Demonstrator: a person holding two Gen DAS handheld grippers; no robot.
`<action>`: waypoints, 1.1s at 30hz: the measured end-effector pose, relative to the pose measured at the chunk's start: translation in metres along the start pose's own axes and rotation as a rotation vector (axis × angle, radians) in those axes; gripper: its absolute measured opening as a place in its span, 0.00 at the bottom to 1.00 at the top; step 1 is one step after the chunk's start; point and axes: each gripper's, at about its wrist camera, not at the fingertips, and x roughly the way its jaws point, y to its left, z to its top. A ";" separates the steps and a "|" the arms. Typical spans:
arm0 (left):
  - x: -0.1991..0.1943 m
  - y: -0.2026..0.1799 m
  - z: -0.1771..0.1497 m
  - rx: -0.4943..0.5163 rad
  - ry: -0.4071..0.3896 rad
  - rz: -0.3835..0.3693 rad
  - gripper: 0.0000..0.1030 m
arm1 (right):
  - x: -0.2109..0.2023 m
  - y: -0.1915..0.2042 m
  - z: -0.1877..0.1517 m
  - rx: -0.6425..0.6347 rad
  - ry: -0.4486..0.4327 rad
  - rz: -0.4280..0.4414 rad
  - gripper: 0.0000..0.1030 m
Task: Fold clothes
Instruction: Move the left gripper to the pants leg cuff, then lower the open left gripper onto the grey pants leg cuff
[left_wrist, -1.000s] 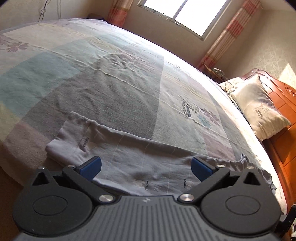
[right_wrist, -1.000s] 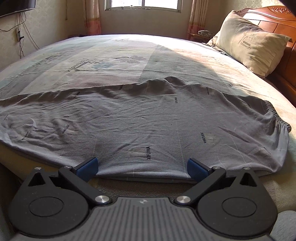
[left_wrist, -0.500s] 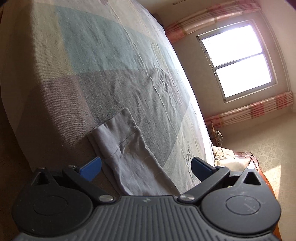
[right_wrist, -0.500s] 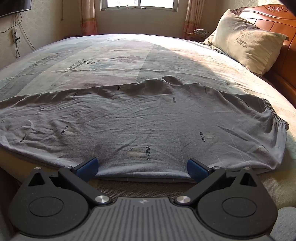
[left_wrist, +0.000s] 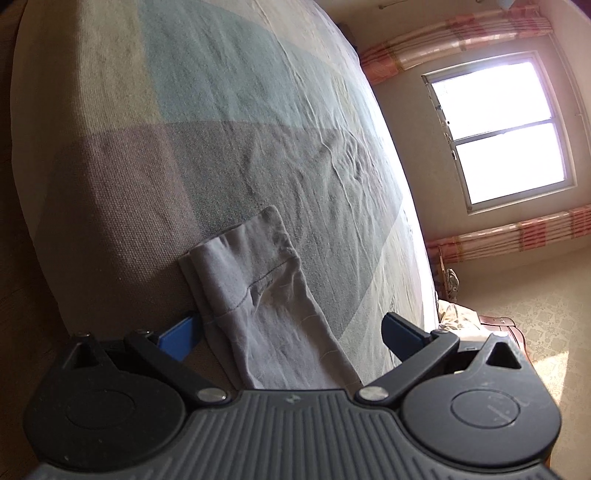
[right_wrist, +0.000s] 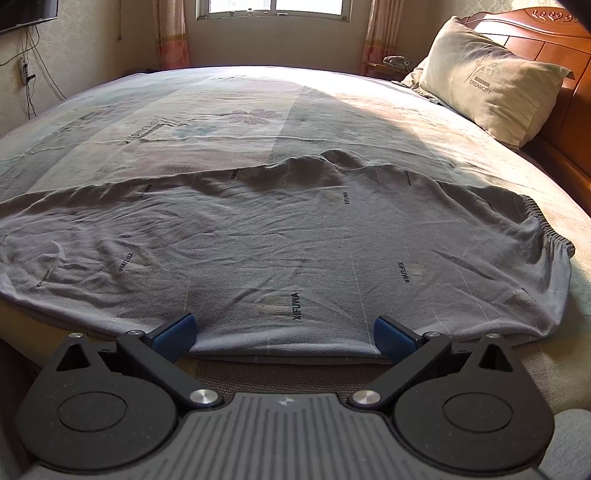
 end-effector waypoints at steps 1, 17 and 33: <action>0.000 0.000 0.000 -0.006 -0.014 0.006 0.99 | 0.000 0.000 0.000 0.000 0.000 0.000 1.00; 0.019 -0.003 0.005 -0.053 0.013 -0.027 0.99 | 0.001 0.002 -0.001 0.008 -0.003 -0.013 1.00; 0.028 0.032 -0.008 -0.126 -0.022 -0.210 0.99 | 0.000 0.003 0.000 0.014 0.000 -0.019 1.00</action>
